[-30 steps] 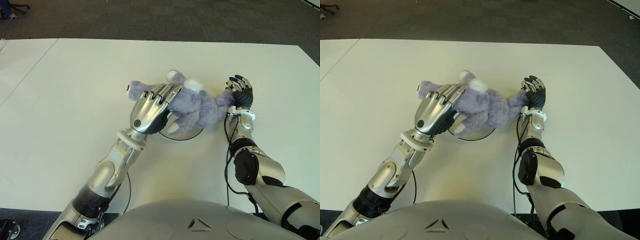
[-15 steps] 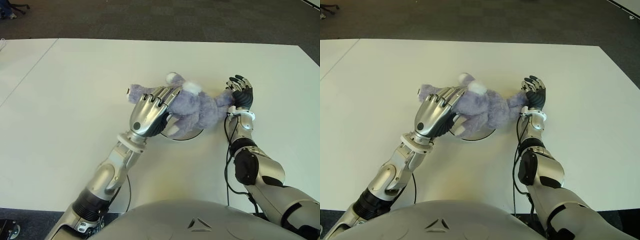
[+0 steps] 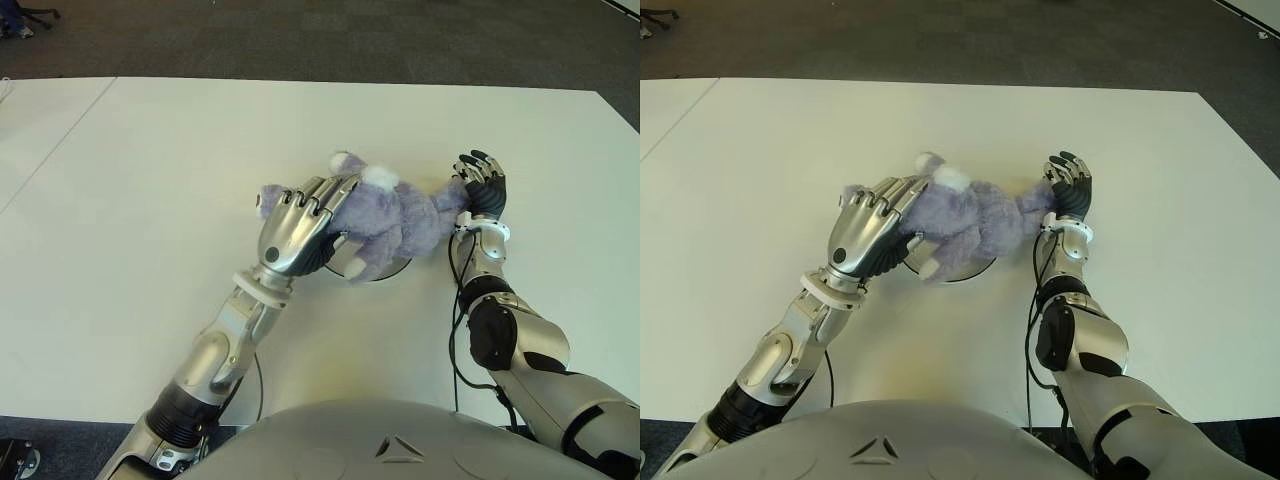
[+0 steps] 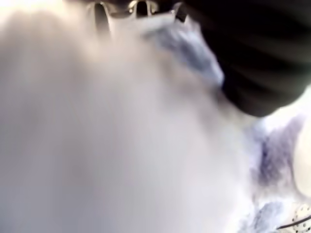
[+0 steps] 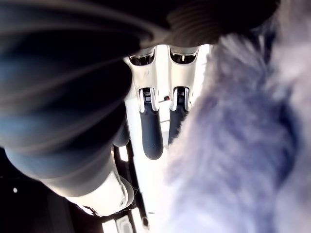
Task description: Put the doll into the plate.
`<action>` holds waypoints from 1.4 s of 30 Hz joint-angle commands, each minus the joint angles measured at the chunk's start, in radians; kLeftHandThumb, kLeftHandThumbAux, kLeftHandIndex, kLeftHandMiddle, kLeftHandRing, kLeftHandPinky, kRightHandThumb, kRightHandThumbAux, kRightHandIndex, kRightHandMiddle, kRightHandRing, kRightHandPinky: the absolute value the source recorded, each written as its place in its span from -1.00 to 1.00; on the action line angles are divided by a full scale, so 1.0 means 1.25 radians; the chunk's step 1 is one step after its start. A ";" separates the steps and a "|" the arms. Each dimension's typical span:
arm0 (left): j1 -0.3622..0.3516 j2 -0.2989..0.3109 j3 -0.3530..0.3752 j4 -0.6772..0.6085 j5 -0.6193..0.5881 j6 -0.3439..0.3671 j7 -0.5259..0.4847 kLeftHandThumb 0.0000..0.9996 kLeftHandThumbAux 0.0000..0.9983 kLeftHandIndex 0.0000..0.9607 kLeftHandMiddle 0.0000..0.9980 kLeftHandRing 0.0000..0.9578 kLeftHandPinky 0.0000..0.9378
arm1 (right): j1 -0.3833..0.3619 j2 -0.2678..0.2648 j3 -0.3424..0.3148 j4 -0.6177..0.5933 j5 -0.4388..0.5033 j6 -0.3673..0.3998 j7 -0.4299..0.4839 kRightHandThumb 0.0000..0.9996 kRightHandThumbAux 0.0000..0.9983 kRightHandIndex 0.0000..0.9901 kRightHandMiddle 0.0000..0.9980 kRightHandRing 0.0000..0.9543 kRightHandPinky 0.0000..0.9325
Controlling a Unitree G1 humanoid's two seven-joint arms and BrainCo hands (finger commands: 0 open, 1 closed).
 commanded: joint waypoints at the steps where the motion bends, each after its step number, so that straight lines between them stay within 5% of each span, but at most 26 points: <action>1: 0.022 -0.006 -0.019 0.035 0.011 0.001 -0.008 -0.60 -0.05 -0.68 -0.32 -0.25 -0.28 | 0.164 0.083 0.002 0.108 0.001 0.077 -0.016 -0.14 0.72 -0.42 -0.29 -0.19 -0.13; 11: 0.030 -0.005 -0.014 0.034 0.022 0.021 -0.033 -0.71 -0.13 -1.00 -0.65 -0.69 -0.98 | 0.163 0.083 0.001 0.108 0.003 0.078 -0.014 -0.10 0.72 -0.42 -0.28 -0.19 -0.13; 42: 0.026 0.029 0.019 0.025 -0.009 0.014 -0.079 -0.88 -0.22 -1.00 -0.81 -0.87 -1.00 | 0.165 0.084 0.007 0.108 -0.002 0.074 -0.013 -0.13 0.71 -0.42 -0.29 -0.20 -0.14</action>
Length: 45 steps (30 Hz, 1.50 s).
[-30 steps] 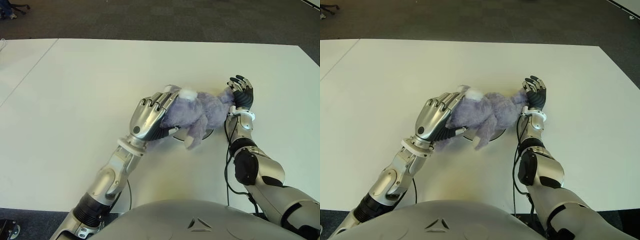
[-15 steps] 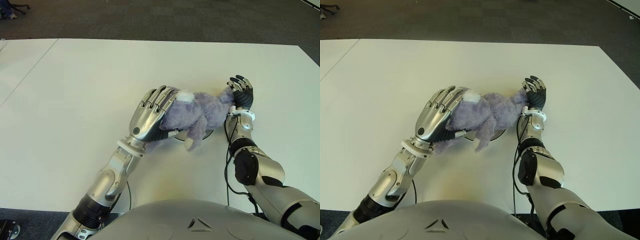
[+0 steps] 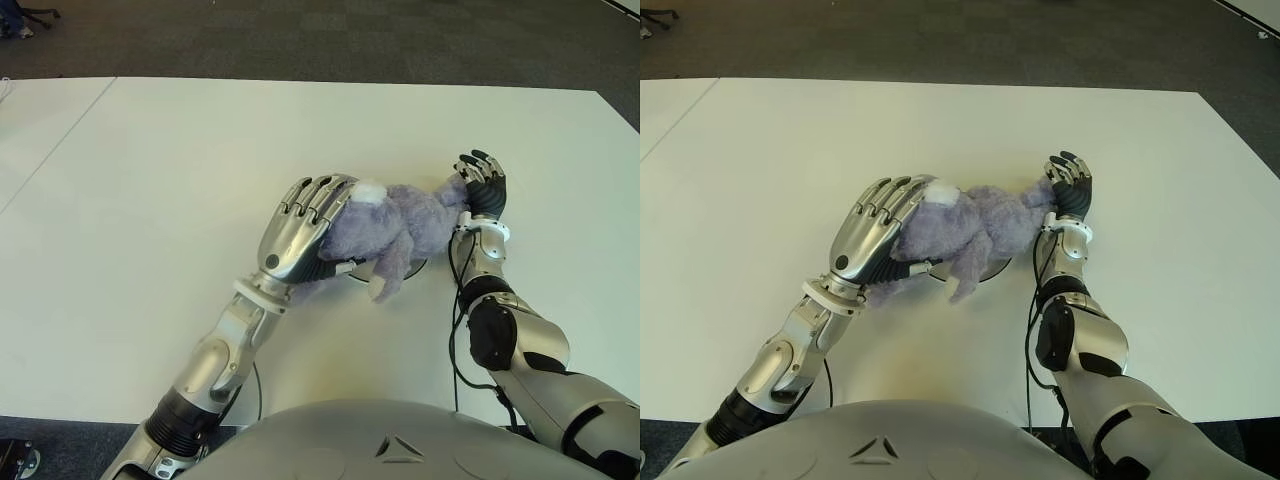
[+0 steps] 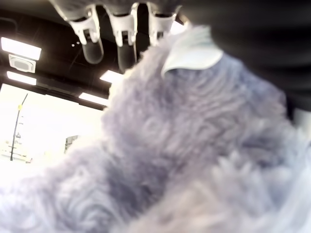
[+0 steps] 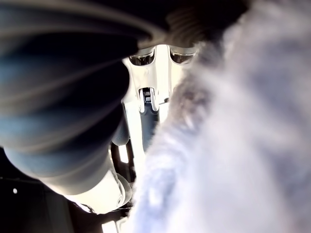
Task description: Put the doll into the plate.
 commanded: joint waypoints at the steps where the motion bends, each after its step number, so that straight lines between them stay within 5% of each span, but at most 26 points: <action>1: 0.001 0.035 0.029 -0.001 -0.034 -0.006 -0.073 -0.91 -0.21 -1.00 -0.83 -0.89 -1.00 | 0.165 0.085 0.002 0.108 0.000 0.075 -0.011 -0.13 0.71 -0.42 -0.29 -0.20 -0.14; 11: -0.068 0.106 0.199 0.017 -0.227 -0.060 -0.093 -1.00 -0.17 -1.00 -0.86 -0.91 -1.00 | 0.166 0.090 0.001 0.108 0.004 0.075 -0.006 -0.15 0.74 -0.42 -0.29 -0.21 -0.17; 17: -0.078 0.097 0.275 0.039 -0.302 -0.101 -0.026 -1.00 -0.29 -1.00 -0.83 -0.88 -1.00 | 0.166 0.093 -0.001 0.108 0.006 0.072 -0.001 -0.16 0.74 -0.42 -0.31 -0.22 -0.16; 25: -0.092 0.088 0.381 0.011 -0.433 -0.125 -0.036 -1.00 -0.40 -1.00 -0.82 -0.80 -1.00 | 0.165 0.094 0.003 0.107 0.002 0.071 -0.004 -0.17 0.73 -0.42 -0.31 -0.22 -0.16; 31: -0.078 0.109 0.461 0.088 -0.508 -0.200 -0.009 -1.00 -0.36 -1.00 -0.84 -0.79 -1.00 | 0.165 0.094 0.004 0.107 0.002 0.073 -0.006 -0.16 0.73 -0.43 -0.31 -0.22 -0.17; 39: -0.098 0.094 0.504 0.132 -0.552 -0.217 -0.011 -1.00 -0.36 -1.00 -0.79 -0.86 -1.00 | 0.165 0.092 0.011 0.108 -0.003 0.076 -0.008 -0.20 0.72 -0.45 -0.32 -0.23 -0.17; 45: -0.101 0.127 0.566 0.088 -0.602 -0.180 -0.061 -1.00 -0.43 -1.00 -0.76 -0.82 -1.00 | 0.165 0.092 0.014 0.108 -0.002 0.074 -0.008 -0.17 0.72 -0.44 -0.32 -0.24 -0.19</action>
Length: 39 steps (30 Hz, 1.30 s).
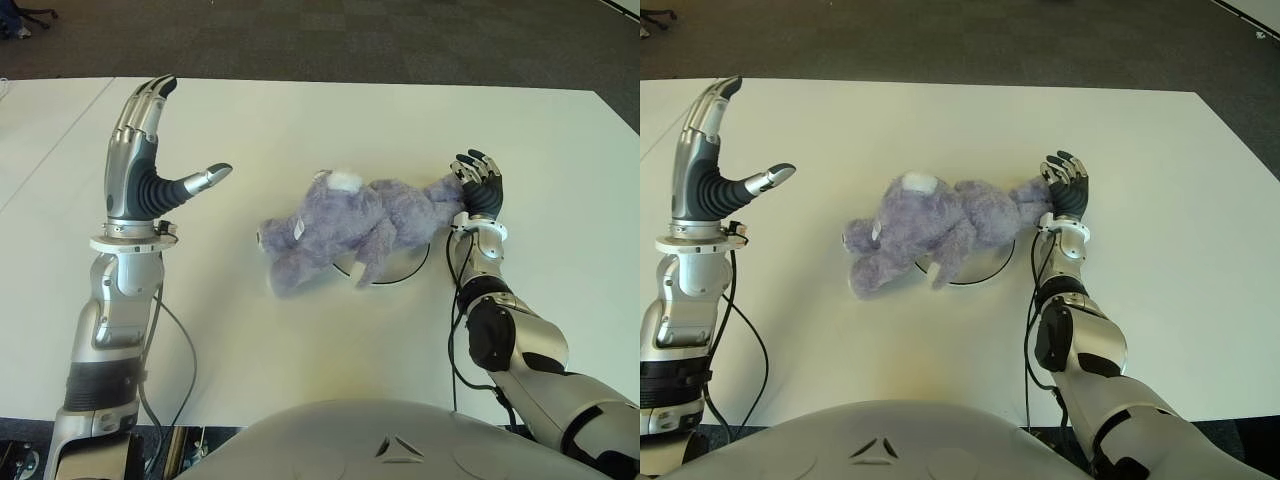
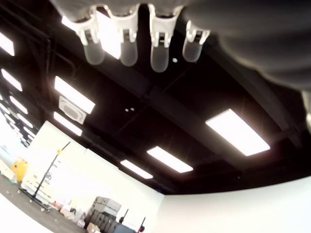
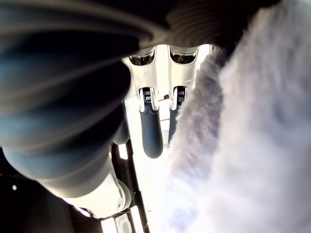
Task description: Put the doll into the plate.
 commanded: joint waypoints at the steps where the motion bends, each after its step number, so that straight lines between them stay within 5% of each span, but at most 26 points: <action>1: -0.012 0.029 0.067 -0.017 -0.068 0.028 -0.050 -1.00 -0.43 -1.00 -0.76 -0.82 -1.00 | 0.165 0.087 -0.001 0.108 0.002 0.074 -0.011 -0.17 0.72 -0.44 -0.32 -0.24 -0.18; 9: -0.031 0.056 0.123 0.039 -0.145 0.034 -0.085 -1.00 -0.37 -1.00 -0.80 -0.88 -1.00 | 0.164 0.088 -0.003 0.108 0.004 0.076 -0.010 -0.15 0.71 -0.45 -0.32 -0.23 -0.17; 19: -0.035 0.016 0.122 0.052 -0.159 0.044 -0.063 -1.00 -0.33 -1.00 -0.82 -0.82 -1.00 | 0.163 0.086 0.001 0.109 -0.001 0.079 -0.019 -0.16 0.70 -0.44 -0.32 -0.24 -0.18; 22: -0.110 0.048 0.128 0.186 -0.172 0.026 -0.056 -1.00 -0.32 -1.00 -0.83 -0.68 -1.00 | 0.162 0.086 0.000 0.109 0.000 0.079 -0.019 -0.14 0.70 -0.44 -0.32 -0.24 -0.17; 27: -0.176 0.037 0.105 0.258 -0.175 0.033 -0.056 -1.00 -0.29 -1.00 -0.90 -0.68 -1.00 | 0.161 0.085 0.000 0.109 0.000 0.080 -0.018 -0.14 0.69 -0.46 -0.32 -0.23 -0.16; 33: -0.259 -0.002 0.058 0.402 -0.200 -0.012 -0.068 -1.00 -0.26 -1.00 -0.94 -0.74 -1.00 | 0.159 0.085 -0.002 0.109 0.002 0.080 -0.014 -0.15 0.70 -0.46 -0.31 -0.22 -0.13; 39: -0.427 -0.104 0.021 0.739 -0.237 -0.068 -0.070 -1.00 -0.19 -1.00 -0.94 -0.86 -1.00 | 0.159 0.086 -0.005 0.110 0.006 0.081 -0.007 -0.14 0.70 -0.45 -0.31 -0.22 -0.16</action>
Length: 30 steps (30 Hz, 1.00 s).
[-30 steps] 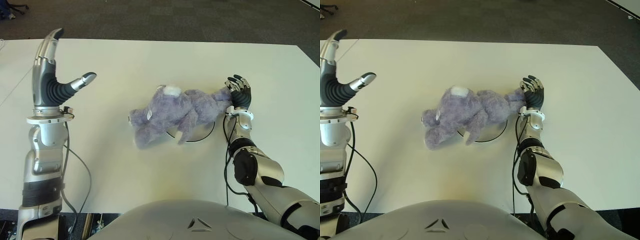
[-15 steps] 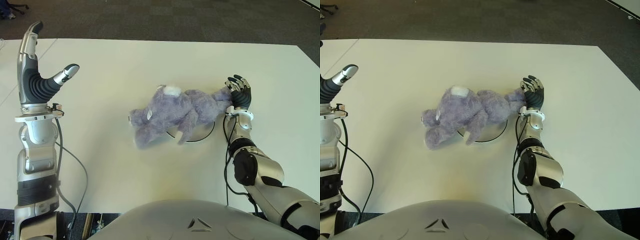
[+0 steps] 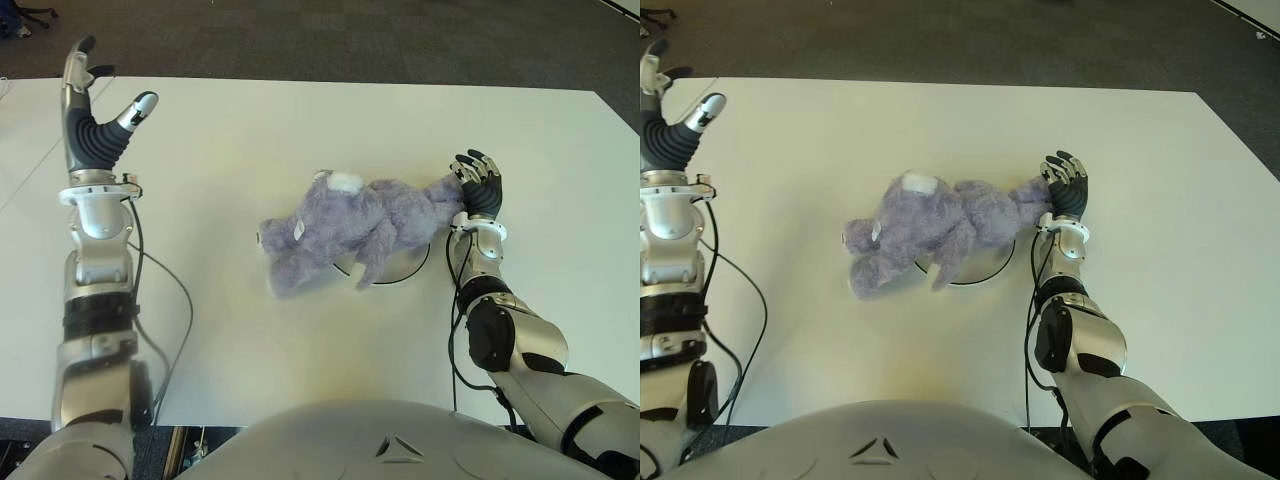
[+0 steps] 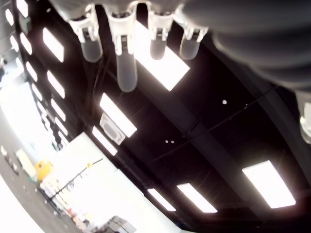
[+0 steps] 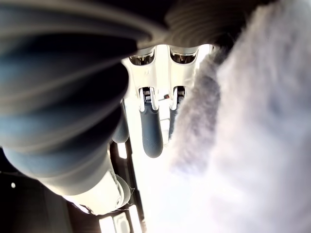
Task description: Put the doll into the plate.
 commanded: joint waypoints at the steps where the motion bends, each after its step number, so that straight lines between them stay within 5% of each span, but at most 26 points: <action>1: -0.165 -0.125 -0.055 0.349 -0.055 -0.036 -0.030 -1.00 -0.15 -1.00 -0.93 -0.90 -1.00 | 0.160 0.087 -0.009 0.111 0.011 0.086 0.002 -0.14 0.70 -0.44 -0.31 -0.23 -0.16; 10: -0.226 -0.210 -0.065 0.621 -0.064 -0.070 -0.107 -1.00 -0.05 -0.99 -0.93 -0.98 -1.00 | 0.160 0.087 -0.011 0.110 0.014 0.085 0.004 -0.17 0.70 -0.46 -0.32 -0.23 -0.17; 30: -0.276 -0.230 -0.108 0.785 -0.030 -0.099 -0.097 -1.00 -0.04 -0.98 -1.00 -1.00 -1.00 | 0.167 0.087 -0.016 0.109 0.017 0.080 0.008 -0.16 0.75 -0.43 -0.30 -0.22 -0.15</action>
